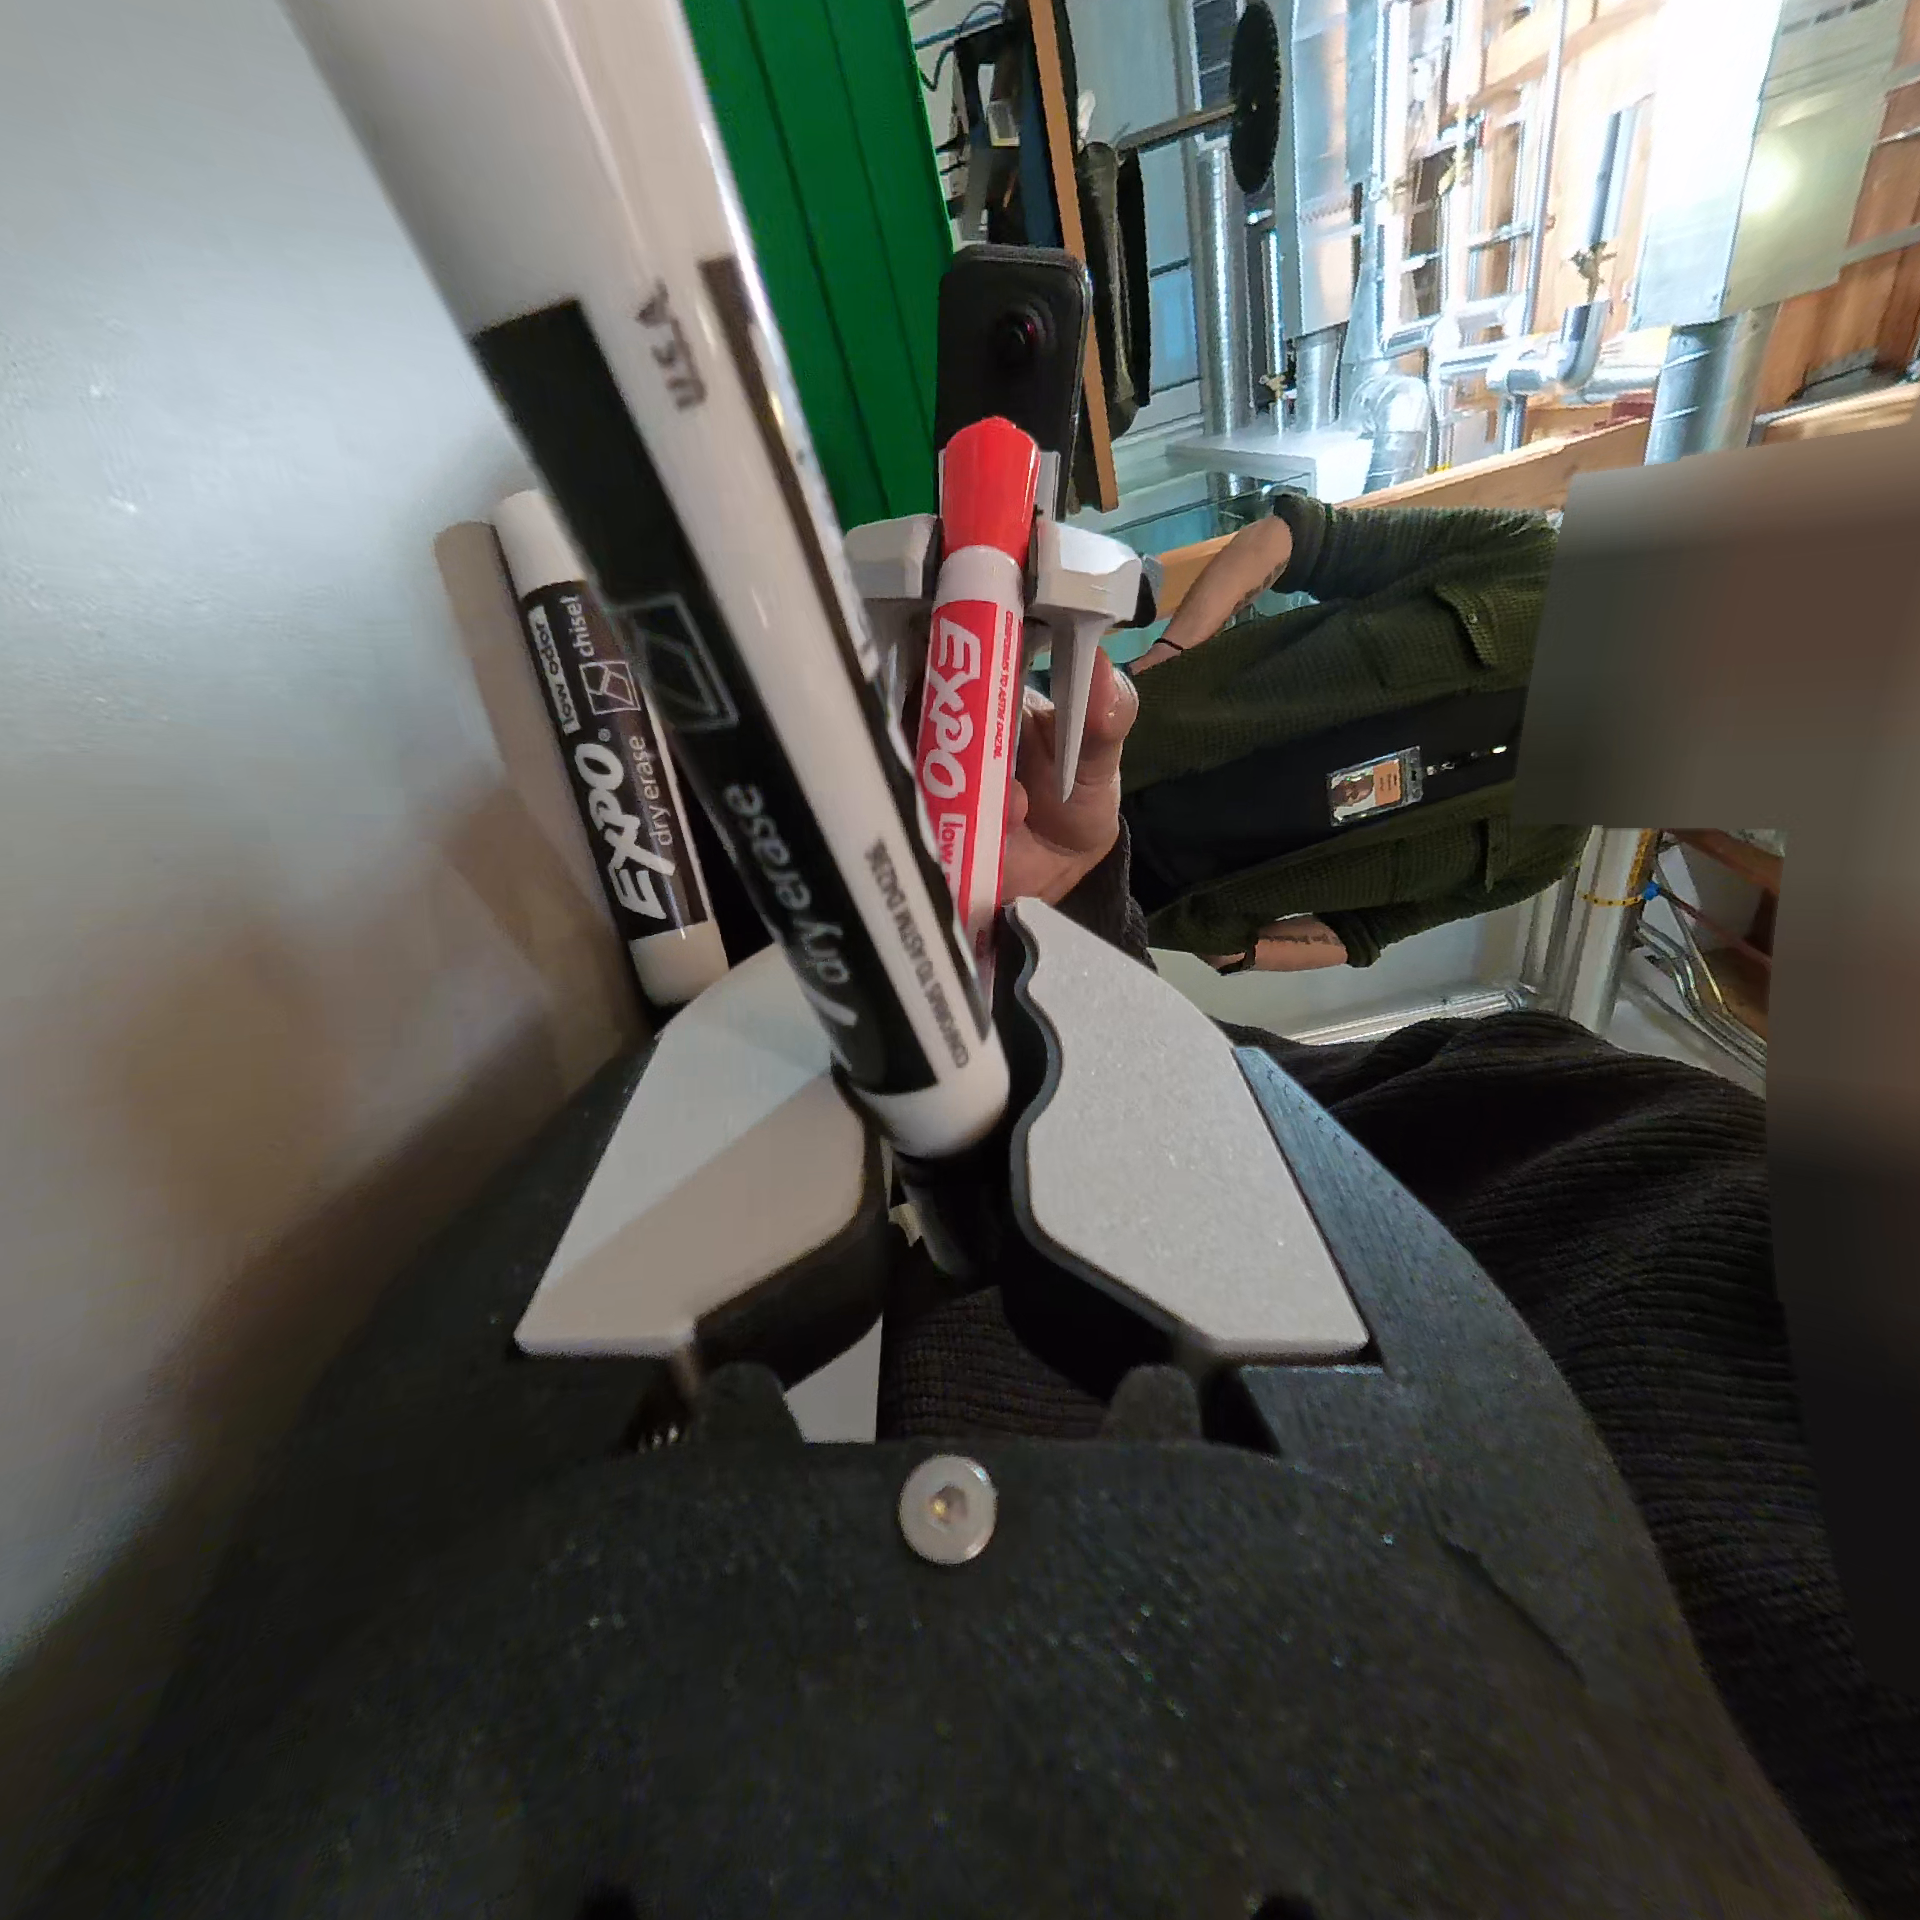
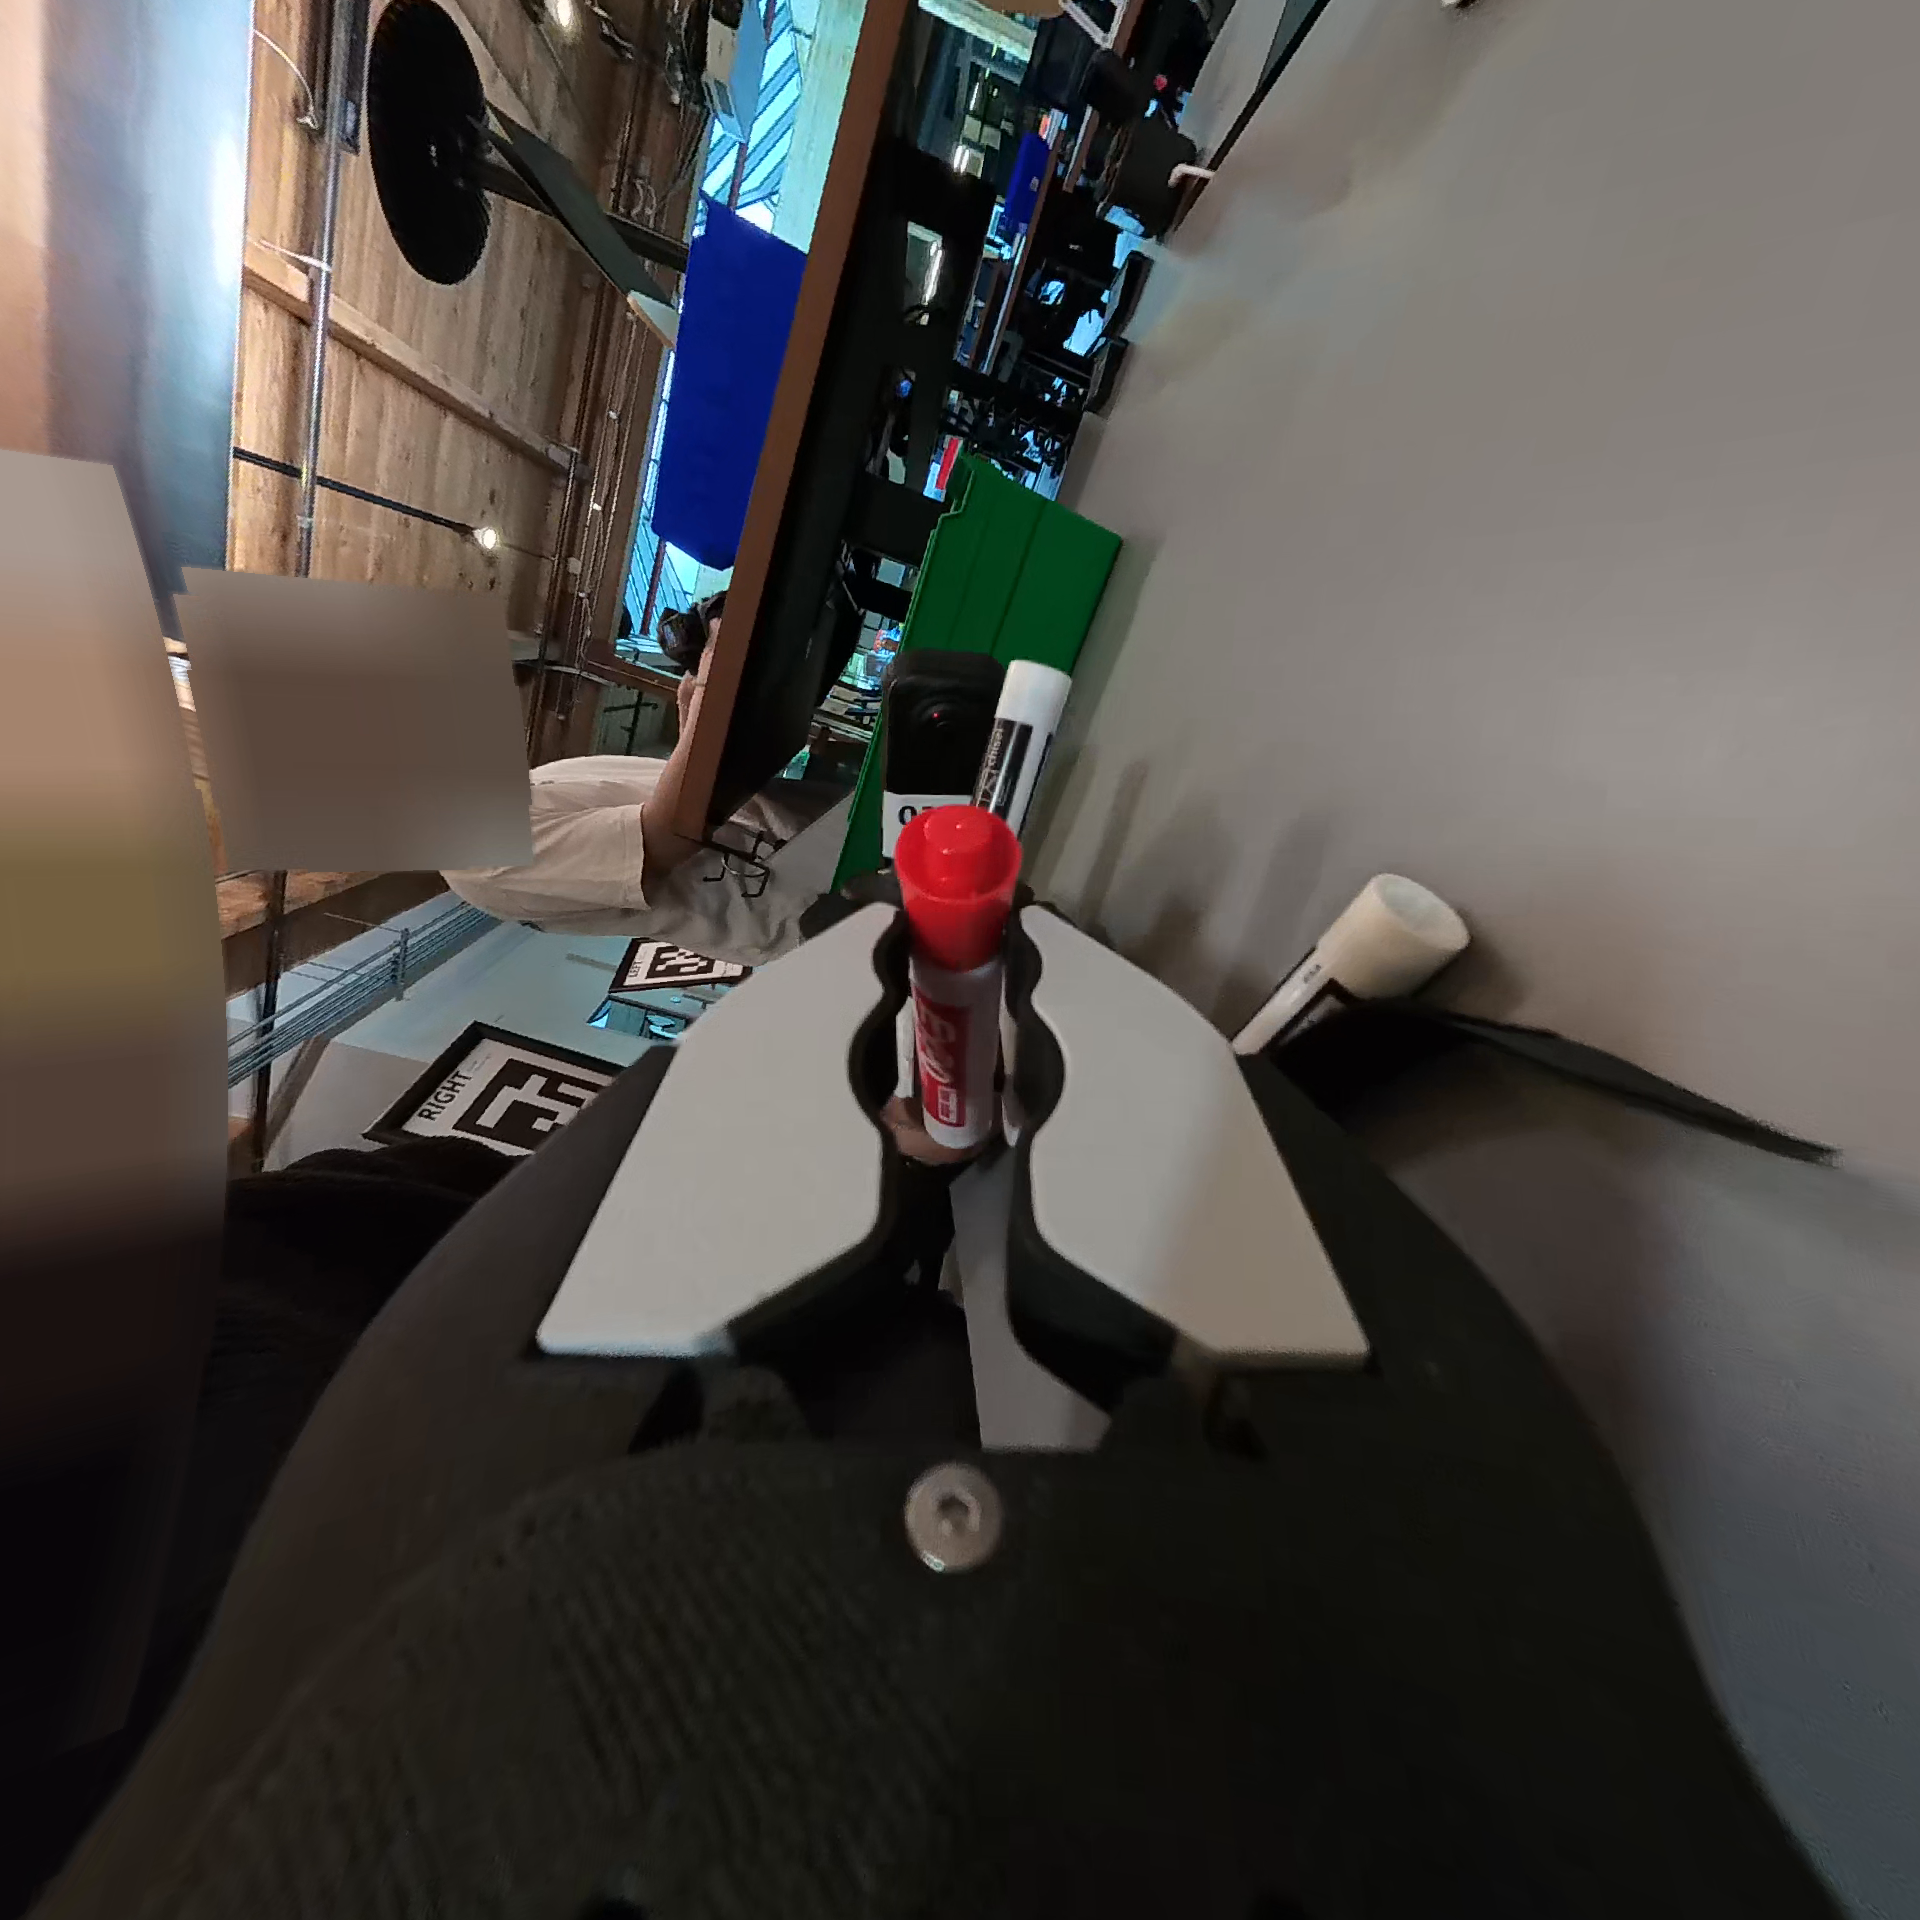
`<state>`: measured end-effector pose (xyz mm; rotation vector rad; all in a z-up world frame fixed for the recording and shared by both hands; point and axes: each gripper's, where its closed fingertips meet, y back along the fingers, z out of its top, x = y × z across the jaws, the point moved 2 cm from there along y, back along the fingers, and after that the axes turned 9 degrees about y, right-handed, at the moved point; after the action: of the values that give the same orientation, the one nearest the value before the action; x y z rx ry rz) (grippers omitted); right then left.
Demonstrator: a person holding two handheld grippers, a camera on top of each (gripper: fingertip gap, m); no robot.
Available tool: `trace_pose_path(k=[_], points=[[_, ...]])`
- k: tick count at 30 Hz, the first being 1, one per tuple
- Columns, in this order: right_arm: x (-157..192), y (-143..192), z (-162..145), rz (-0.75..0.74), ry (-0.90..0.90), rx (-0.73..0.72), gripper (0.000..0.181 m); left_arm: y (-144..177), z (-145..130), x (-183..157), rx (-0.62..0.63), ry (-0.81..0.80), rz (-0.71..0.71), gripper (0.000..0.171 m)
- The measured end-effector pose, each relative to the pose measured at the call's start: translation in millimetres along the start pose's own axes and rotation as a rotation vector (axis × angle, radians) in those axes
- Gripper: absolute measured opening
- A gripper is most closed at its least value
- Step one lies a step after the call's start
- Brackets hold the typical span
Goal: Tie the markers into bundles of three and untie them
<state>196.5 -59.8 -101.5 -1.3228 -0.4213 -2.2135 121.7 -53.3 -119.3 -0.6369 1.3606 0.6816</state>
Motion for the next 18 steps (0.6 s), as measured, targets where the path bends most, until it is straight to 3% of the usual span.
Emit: trace_pose_path(k=[10, 18], points=[[11.2, 22.2, 10.4, 0.112, 0.002, -0.007, 0.017, 8.9, 8.2, 0.8, -0.038, -0.03, 0.029, 0.012], [-10.8, 31.9, -7.8, -0.053, 0.077, 0.179, 0.017, 8.9, 8.3, 0.9, -0.04, -0.045, 0.044, 0.008]])
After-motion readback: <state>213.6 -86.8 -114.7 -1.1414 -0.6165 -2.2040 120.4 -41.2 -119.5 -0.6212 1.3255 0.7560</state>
